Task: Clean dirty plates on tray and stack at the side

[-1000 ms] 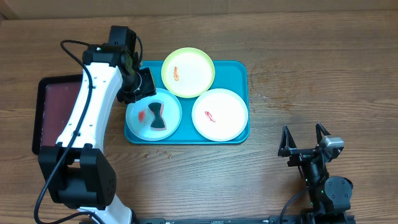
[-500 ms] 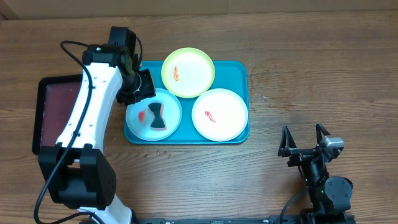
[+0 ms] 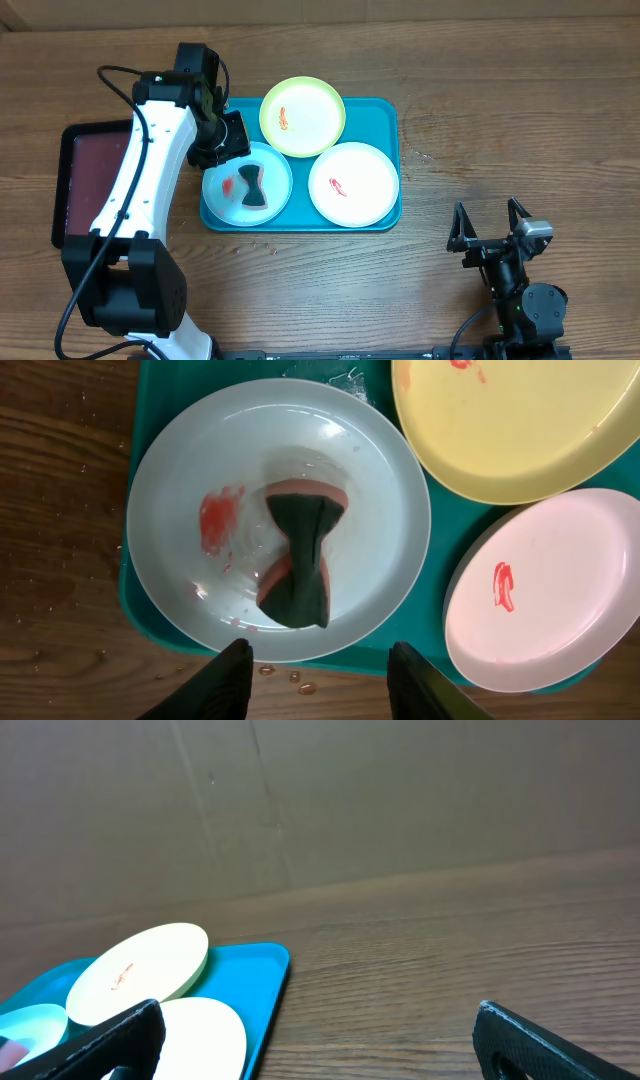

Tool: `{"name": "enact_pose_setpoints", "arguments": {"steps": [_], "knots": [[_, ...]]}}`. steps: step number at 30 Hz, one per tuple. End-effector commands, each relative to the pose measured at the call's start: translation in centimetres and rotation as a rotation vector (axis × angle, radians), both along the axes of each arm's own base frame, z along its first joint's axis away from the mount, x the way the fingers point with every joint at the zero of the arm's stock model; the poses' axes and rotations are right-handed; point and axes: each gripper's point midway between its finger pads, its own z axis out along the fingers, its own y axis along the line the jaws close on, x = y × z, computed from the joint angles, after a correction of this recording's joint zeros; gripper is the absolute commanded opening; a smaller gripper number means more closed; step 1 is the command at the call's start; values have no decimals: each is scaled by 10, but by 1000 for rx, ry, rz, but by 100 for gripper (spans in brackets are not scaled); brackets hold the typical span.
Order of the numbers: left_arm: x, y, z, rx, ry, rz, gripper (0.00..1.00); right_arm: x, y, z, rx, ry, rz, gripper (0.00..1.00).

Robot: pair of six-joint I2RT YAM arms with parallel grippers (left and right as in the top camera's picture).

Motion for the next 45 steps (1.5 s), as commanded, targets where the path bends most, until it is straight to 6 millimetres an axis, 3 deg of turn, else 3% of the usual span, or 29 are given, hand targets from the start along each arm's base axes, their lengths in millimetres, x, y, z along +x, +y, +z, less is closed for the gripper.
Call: {"name": "enact_pose_setpoints", "arguments": {"steps": [1, 32, 36, 45], "knots": [[1, 3, 6, 9, -17, 4, 45, 0, -1, -1, -6, -8, -7, 100], [4, 3, 6, 8, -28, 4, 48, 0, -1, -1, -6, -8, -7, 100], [4, 3, 6, 8, -28, 4, 44, 0, -1, -1, -6, -8, -7, 100], [6, 2, -18, 6, -35, 5, 50, 0, -1, -1, -6, -8, -7, 100]]}}
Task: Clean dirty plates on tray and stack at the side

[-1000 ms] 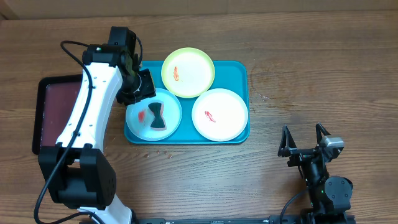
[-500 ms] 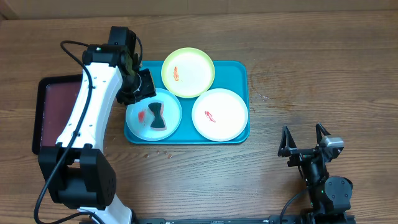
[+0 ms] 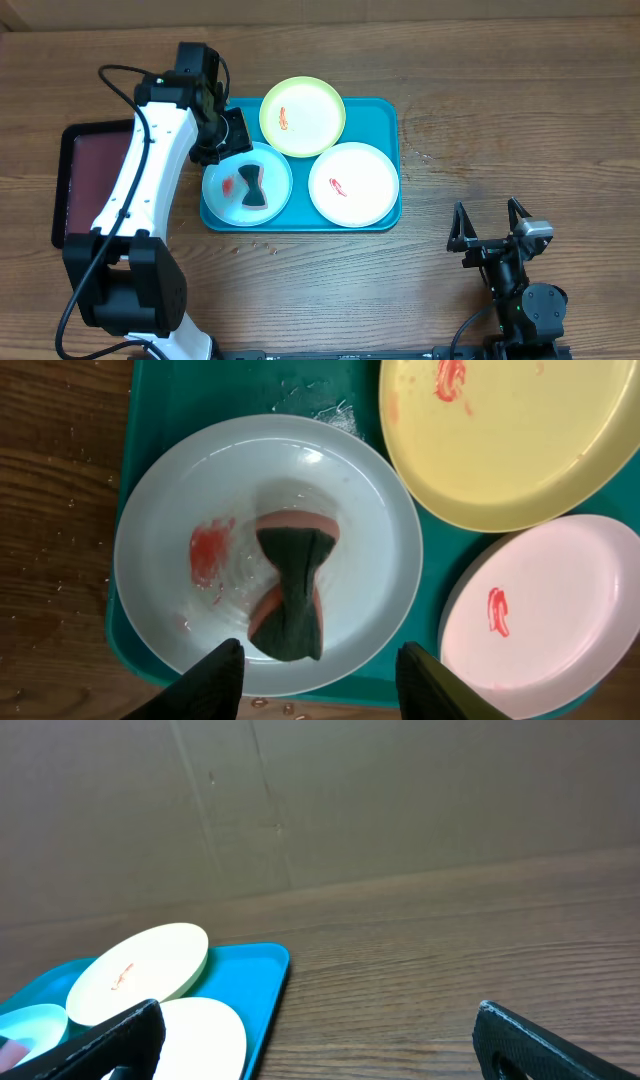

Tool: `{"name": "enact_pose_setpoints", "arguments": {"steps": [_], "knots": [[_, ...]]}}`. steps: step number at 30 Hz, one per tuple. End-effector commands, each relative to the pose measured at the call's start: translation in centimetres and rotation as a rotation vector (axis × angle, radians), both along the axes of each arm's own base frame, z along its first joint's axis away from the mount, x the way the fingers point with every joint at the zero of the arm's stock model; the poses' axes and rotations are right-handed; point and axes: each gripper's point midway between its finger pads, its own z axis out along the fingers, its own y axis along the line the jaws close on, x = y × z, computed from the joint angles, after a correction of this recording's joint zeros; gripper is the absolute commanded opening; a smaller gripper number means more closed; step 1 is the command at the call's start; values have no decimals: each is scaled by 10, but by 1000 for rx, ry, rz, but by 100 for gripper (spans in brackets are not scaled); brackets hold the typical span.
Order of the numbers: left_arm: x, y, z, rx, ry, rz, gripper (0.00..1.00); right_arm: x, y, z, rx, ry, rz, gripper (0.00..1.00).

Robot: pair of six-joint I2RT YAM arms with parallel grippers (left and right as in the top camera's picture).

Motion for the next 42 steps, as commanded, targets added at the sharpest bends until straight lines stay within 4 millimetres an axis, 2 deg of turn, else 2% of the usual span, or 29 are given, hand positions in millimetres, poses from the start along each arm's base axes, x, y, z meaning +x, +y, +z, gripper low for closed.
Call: {"name": "enact_pose_setpoints", "arguments": {"steps": [1, 6, 9, 14, 28, 33, 42], "knots": [[-7, 3, -14, 9, 19, 4, 50, 0, -1, -1, -6, -8, -7, 100], [-11, -2, -40, 1, 23, 4, 49, 0, -1, -1, -6, -8, -7, 100], [-18, -7, -59, 1, 35, -6, 49, 0, -1, -1, -6, -8, -7, 100], [-31, -14, -78, -12, 61, -38, 50, 0, -1, -1, -6, -8, -7, 100], [-36, -8, -103, 19, 43, -40, 50, 0, -1, -1, -6, -8, -7, 100], [-26, -9, -103, 14, -3, -40, 46, 0, -1, -1, -6, -9, -7, 100], [-24, -9, -102, 13, -12, -40, 49, 0, -1, -1, -7, -8, -7, 100]]}}
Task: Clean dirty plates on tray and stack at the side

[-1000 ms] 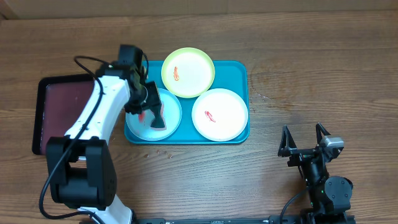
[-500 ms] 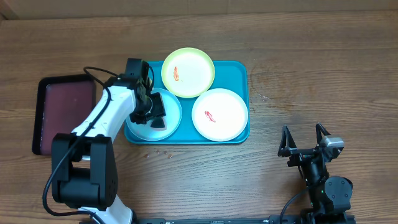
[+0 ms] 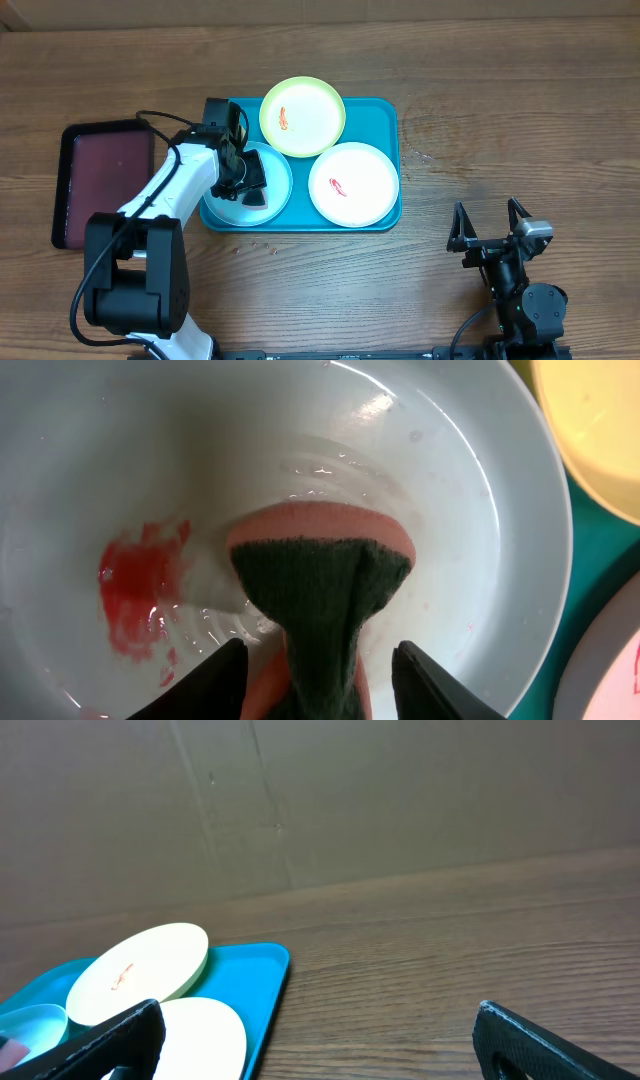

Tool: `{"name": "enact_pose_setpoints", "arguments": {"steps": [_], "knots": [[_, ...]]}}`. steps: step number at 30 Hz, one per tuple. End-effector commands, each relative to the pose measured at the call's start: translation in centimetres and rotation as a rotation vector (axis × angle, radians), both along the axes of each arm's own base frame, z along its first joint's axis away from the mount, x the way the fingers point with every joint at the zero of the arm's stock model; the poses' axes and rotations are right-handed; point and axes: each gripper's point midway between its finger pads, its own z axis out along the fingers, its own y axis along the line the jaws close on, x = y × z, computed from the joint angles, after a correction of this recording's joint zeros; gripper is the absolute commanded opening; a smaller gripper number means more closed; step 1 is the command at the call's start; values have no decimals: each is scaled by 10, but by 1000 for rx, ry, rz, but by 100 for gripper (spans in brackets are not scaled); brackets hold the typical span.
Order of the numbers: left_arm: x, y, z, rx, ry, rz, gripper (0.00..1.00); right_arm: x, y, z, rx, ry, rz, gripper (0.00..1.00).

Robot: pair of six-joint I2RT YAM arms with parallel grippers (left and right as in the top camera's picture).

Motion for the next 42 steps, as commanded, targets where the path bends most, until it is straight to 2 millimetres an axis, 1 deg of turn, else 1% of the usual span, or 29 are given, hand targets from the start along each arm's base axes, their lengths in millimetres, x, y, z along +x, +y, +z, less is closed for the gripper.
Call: {"name": "enact_pose_setpoints", "arguments": {"steps": [1, 5, 9, 16, 20, 21, 28, 32, 36, 42], "knots": [[0, 0, 1, 10, -9, -8, 49, 0, -1, -1, -6, -9, -7, 100], [-1, 0, 1, 10, -5, -8, 49, 0, -1, -1, -6, -9, -7, 100], [-1, 0, 1, 10, -8, -8, 45, 0, -1, -1, -6, -9, -7, 100], [1, 0, 1, 9, -16, -7, 42, 0, -1, -1, -6, -10, -7, 100], [-1, 0, 1, 10, -8, -7, 30, 0, -1, -1, -6, -9, -7, 100], [-2, 1, 1, 11, -2, -7, 29, 0, -1, -1, -6, -9, -7, 100], [-5, 0, 0, 12, 9, -11, 30, 0, -1, -1, -6, -9, -7, 100], [-5, 0, 0, 12, 8, -11, 24, 0, -1, -1, -7, -9, -7, 100], [-4, 0, 1, 14, 4, -24, 21, 0, -1, -1, -6, -9, -7, 100], [-3, -1, 1, 14, -1, -25, 21, 0, -1, -1, -6, -9, -7, 100]]}}
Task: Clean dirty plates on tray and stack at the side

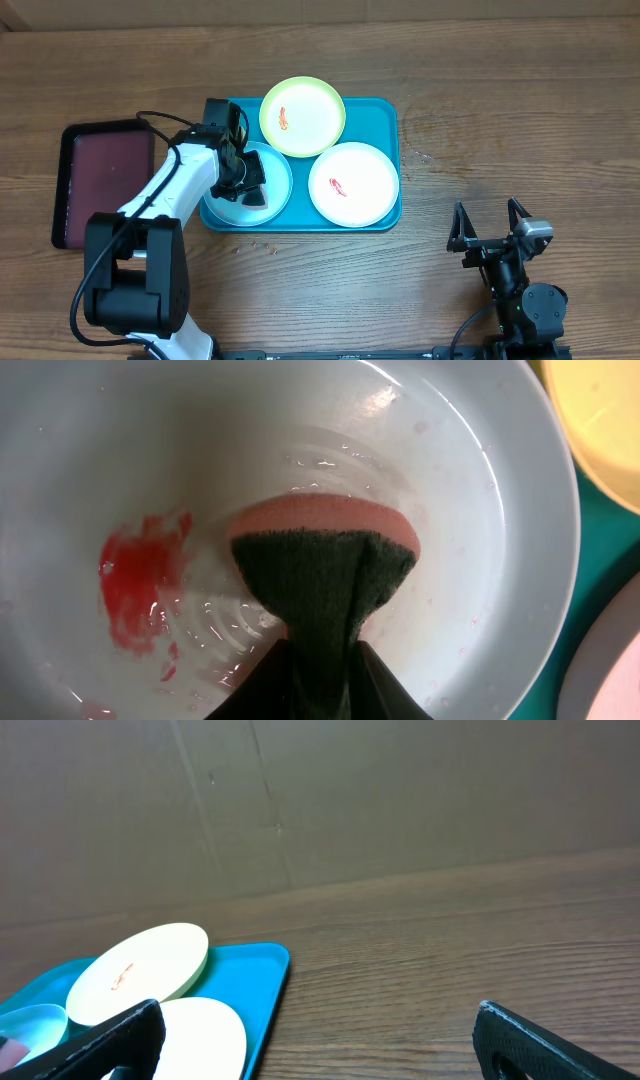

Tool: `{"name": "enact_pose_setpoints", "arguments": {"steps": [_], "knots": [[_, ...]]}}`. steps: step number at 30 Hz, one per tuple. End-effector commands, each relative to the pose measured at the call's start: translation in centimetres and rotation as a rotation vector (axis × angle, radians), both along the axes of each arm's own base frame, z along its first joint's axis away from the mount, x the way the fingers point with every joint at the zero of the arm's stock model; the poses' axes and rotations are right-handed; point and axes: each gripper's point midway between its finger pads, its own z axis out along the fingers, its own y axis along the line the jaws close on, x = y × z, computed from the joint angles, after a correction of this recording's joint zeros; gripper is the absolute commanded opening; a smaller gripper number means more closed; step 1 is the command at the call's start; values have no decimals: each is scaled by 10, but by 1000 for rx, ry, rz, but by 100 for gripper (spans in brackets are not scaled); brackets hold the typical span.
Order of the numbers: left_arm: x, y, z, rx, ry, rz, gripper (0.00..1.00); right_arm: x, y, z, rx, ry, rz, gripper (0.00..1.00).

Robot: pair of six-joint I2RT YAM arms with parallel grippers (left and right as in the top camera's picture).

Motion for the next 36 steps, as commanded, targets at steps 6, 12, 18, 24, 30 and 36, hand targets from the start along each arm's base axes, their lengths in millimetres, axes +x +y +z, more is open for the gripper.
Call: {"name": "enact_pose_setpoints", "arguments": {"steps": [6, 12, 18, 24, 30, 36], "knots": [[3, -1, 3, 10, -26, -21, 22, 0, -1, -1, -6, -9, -7, 100], [4, -1, 3, 10, -28, -21, 18, 0, -1, -1, -6, -9, -7, 100], [3, -1, 3, 10, -24, -21, 18, 0, -1, -1, -6, -9, -7, 100], [3, -1, 3, 10, -25, -21, 17, 0, -1, -1, -6, -9, -7, 100], [8, -2, 8, 8, -40, -22, 10, 0, -1, -1, -6, -9, -7, 100], [21, -4, 31, 6, -62, -21, 4, 0, -1, -1, -6, -9, -7, 100]]}}
